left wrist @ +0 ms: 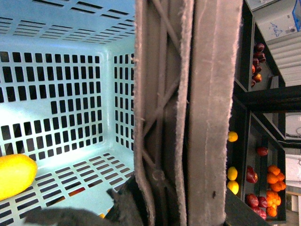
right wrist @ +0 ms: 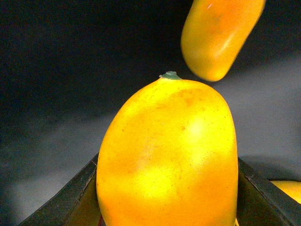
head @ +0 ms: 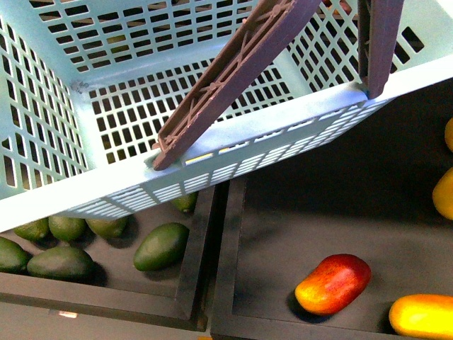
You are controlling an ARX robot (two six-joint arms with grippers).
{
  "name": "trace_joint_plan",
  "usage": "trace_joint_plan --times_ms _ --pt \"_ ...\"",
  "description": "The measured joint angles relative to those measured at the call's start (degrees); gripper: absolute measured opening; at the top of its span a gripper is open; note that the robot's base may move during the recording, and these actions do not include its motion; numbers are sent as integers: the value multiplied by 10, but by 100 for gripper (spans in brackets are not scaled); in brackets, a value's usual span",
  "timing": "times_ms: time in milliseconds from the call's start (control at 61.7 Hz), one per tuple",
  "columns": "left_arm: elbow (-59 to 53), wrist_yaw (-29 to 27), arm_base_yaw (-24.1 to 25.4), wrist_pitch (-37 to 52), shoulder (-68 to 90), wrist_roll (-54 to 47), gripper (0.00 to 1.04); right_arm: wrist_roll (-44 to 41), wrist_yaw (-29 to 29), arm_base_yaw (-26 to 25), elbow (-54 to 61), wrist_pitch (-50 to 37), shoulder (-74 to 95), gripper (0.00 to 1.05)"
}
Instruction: Pick lemon and mango into basket
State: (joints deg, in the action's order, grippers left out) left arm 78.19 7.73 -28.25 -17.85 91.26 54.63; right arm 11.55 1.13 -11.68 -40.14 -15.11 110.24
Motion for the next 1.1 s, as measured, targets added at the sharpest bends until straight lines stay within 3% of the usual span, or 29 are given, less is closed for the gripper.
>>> trace_joint_plan --times_ms 97,227,421,551,648,1037,1102 --pt "0 0 0 0 0 0 16 -35 29 -40 16 50 -141 64" --pt "0 0 0 0 0 -1 16 -41 45 -33 -2 85 -259 63" --pt "0 2 0 0 0 0 16 3 32 49 -67 81 -347 63" --pt "0 0 0 0 0 0 16 85 -7 166 -118 38 -306 63" --pt "0 0 0 0 0 0 16 116 -26 213 -141 17 -272 63" --pt "0 0 0 0 0 0 16 189 -61 329 -231 -5 -156 63" --pt "0 0 0 0 0 0 16 186 -68 340 -238 2 -144 72"
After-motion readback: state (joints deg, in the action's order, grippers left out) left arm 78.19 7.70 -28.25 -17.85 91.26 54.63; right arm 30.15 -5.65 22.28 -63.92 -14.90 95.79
